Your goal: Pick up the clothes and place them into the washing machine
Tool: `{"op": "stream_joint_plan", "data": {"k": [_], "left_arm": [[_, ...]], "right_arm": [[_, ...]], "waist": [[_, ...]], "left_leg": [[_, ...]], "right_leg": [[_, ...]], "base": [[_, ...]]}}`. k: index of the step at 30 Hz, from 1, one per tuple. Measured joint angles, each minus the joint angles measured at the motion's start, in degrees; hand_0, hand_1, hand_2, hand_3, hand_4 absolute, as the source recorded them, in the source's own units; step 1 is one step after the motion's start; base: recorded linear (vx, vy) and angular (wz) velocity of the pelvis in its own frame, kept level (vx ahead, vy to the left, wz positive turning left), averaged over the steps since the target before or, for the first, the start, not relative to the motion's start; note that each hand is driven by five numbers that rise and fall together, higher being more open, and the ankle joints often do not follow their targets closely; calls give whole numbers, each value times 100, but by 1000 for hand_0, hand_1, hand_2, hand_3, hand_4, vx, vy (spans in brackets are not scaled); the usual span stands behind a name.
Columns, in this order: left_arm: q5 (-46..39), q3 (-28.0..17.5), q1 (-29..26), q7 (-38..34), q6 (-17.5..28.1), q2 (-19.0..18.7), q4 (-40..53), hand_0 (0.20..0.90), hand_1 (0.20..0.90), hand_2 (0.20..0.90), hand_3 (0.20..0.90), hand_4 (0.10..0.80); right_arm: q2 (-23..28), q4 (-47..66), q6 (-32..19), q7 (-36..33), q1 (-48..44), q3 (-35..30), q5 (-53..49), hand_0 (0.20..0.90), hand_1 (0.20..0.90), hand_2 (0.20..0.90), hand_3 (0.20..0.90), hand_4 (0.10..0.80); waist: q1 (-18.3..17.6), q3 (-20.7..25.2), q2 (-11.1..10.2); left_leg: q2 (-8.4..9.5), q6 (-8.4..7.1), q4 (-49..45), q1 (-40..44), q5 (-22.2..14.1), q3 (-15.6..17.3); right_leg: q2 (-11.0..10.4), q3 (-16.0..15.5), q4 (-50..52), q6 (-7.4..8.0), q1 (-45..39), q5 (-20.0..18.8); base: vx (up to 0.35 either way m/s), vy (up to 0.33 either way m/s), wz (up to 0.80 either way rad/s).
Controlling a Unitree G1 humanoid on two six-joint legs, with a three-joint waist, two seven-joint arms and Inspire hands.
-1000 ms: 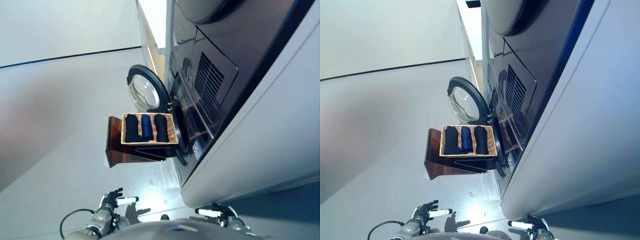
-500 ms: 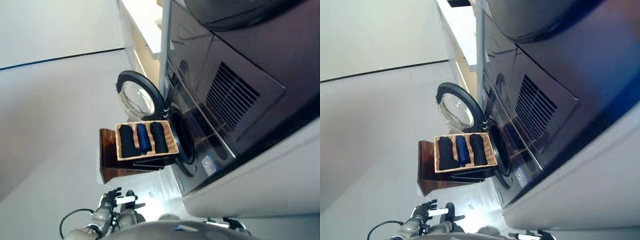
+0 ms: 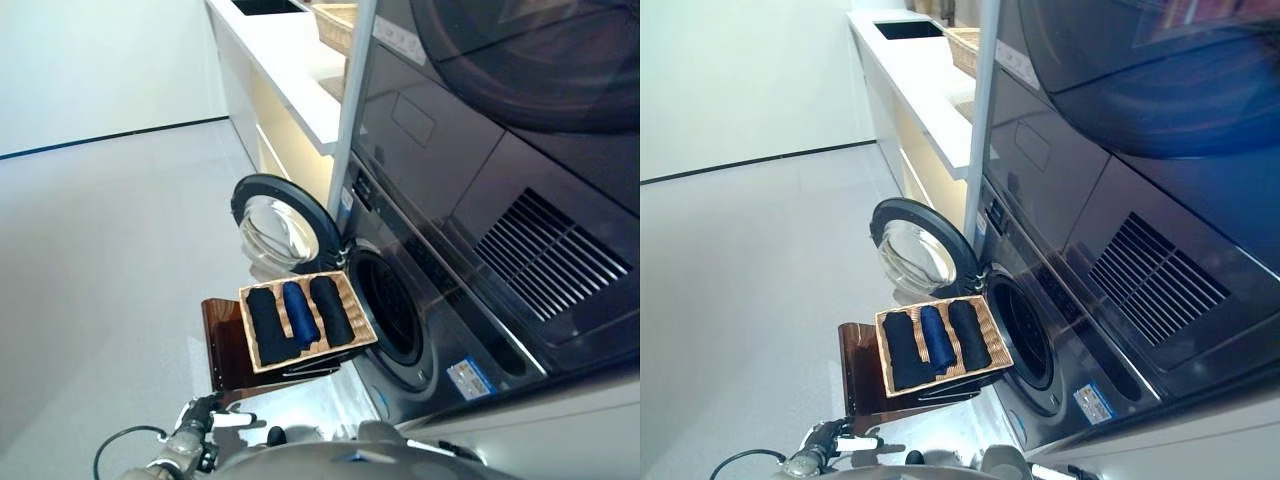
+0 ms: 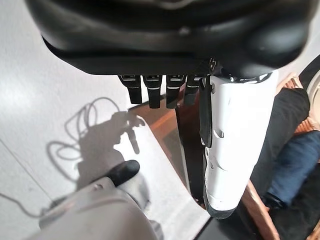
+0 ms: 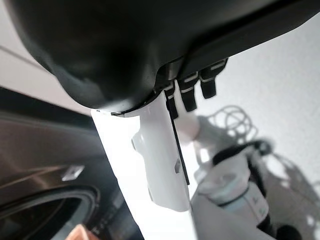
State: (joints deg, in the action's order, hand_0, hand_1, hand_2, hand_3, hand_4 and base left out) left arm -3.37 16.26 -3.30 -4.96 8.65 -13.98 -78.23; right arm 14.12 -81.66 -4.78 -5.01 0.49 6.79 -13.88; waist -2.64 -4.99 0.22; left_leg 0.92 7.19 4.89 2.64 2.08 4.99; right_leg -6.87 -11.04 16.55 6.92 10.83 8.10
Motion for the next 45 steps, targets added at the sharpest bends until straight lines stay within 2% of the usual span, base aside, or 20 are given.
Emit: {"op": "stream_joint_plan", "data": {"k": [3,5,6,8,10,17,23,24,26,27,28,30,32,33,34,35,36,39,41,45], "left_arm": [[61,14,111,17,61,104,21,900,900,900,900,800],[50,-15,262,20,51,163,130,900,900,900,900,800],[50,-15,262,20,51,163,130,900,900,900,900,800],[48,22,456,27,74,135,415,900,900,900,900,800],[40,19,511,33,79,154,445,900,900,900,900,800],[-167,21,525,-30,192,190,635,900,900,900,900,800],[-208,22,467,-133,184,208,615,900,900,900,900,800],[-218,-16,386,-166,192,183,560,900,900,900,900,800],[-374,-39,69,-295,197,38,551,900,900,900,900,800],[-445,-43,71,-308,198,-6,546,900,900,900,900,800],[-454,-41,110,-322,197,-39,516,900,900,900,900,800],[-437,94,95,-321,188,-45,508,900,900,900,900,800],[-423,84,82,-326,181,5,445,900,900,900,900,800],[-421,76,102,-334,177,72,427,900,900,900,900,800],[-349,131,82,-312,175,55,396,900,900,900,900,800],[-316,172,107,-315,173,15,395,900,900,900,900,800],[-304,244,134,-335,180,3,398,900,900,900,900,800],[-298,195,151,-329,197,-59,456,900,900,900,900,800],[-206,61,220,-283,176,-92,420,900,900,900,900,800],[-99,-195,308,-160,173,149,385,900,900,900,900,800]], "right_arm": [[-15,3,178,12,33,-52,-136,900,900,900,900,800],[-8,5,365,40,50,-144,-273,900,900,900,900,800],[-8,5,365,40,50,-144,-273,900,900,900,900,800],[-5,4,520,129,89,-189,-610,900,900,900,900,800],[-5,4,552,138,79,-181,-879,900,900,900,900,800],[-191,491,563,-76,-70,-104,-2003,900,900,900,900,800],[-311,1373,-436,-122,-1293,278,-2025,900,900,900,900,800],[-351,1383,-441,-119,-1382,291,-2018,900,900,900,900,800],[-478,1320,-526,-94,-1465,489,-1833,900,900,900,900,800],[-555,1229,-526,-85,-1435,499,-1794,900,900,900,900,800],[-620,1225,-546,-65,-1344,487,-1786,900,900,900,900,800],[-562,1198,-521,0,-1074,479,-1685,900,900,900,900,800],[-493,1010,-496,7,-822,362,-1571,900,900,900,900,800],[-354,906,-468,13,-637,306,-1557,900,900,900,900,800],[-358,671,-405,18,-551,92,-1461,900,900,900,900,800],[-385,496,-325,-14,-476,41,-1436,900,900,900,900,800],[-387,295,-231,12,-348,-3,-1329,900,900,900,900,800],[-466,242,-126,26,-119,-12,-1171,900,900,900,900,800],[-531,229,-138,83,-91,-12,-1115,900,900,900,900,800],[-446,331,-173,140,-117,38,-950,900,900,900,900,800]], "waist": [[9,16,-45],[27,26,-7],[27,26,-7],[43,38,70],[92,41,130],[354,62,205],[365,63,172],[393,67,68],[645,-132,-314],[687,-140,-454],[674,-90,-495],[653,-50,-440],[638,-1,-361],[610,87,-196],[556,93,-254],[525,117,-317],[509,134,-266],[503,134,-208],[498,133,-172],[356,186,-23]], "left_leg": [[130,-65,4,19,-58,-27],[136,-116,4,-2,-105,-90],[136,-116,4,-2,-105,-90],[136,-199,5,-80,-133,-215],[127,-245,4,-144,-151,-231],[100,-311,1,-370,-125,-227],[82,-352,-110,-220,-133,-322],[95,-486,-476,-350,-208,-383],[170,-796,-1734,-820,-422,-572],[131,-984,-2233,-1078,-643,-671],[-49,-1023,-2054,-1077,-694,-588],[-659,-1191,-1450,-1012,-595,-540],[-810,-1251,-986,-827,-534,-479],[-785,-1191,-798,-666,-519,-434],[-679,-1038,-541,-521,-98,-381],[-585,-913,-423,-427,-25,-147],[-584,-776,-158,-274,94,343],[-609,-678,-28,-111,105,556],[-565,-655,-26,28,39,706],[-476,-768,-26,107,37,481]], "right_leg": [[-176,-66,-830,77,-61,-487],[-203,-285,-1269,-58,-253,-1023],[-203,-285,-1269,-58,-253,-1023],[-134,-395,-1892,-217,-484,-1645],[-83,-414,-2156,-336,-530,-1851],[-59,-441,-2132,-369,-315,-1874],[-39,-430,-2129,-393,-546,-1851],[-22,-399,-2071,-359,-562,-1692],[-151,-289,-1903,-476,-646,-1561],[-190,-101,-1915,-532,-736,-1533],[-165,-73,-2000,-468,-808,-1488],[-94,9,-1994,-385,-765,-1434],[-166,175,-1967,-287,-642,-1373],[-184,144,-2028,-261,-627,-1369],[-365,152,-1958,-150,-559,-1434],[-523,135,-1942,-120,-534,-1412],[-689,-254,-1539,-219,-448,-1256],[-791,-417,-293,-151,-339,-888],[-540,-474,85,79,-509,-520],[-207,-499,-1035,-26,-1087,-614]], "base": [[236,-90,15],[114,-56,11],[25,-38,16],[-3,-23,23],[-19,-18,7],[0,-2,2],[16,-42,11],[-46,47,49],[102,136,34],[207,233,4],[253,340,-2],[215,360,-15],[143,363,-47],[85,347,-56],[32,368,-43],[0,342,-61],[8,364,-61],[53,292,-51],[49,159,-70],[83,61,-37]]}}
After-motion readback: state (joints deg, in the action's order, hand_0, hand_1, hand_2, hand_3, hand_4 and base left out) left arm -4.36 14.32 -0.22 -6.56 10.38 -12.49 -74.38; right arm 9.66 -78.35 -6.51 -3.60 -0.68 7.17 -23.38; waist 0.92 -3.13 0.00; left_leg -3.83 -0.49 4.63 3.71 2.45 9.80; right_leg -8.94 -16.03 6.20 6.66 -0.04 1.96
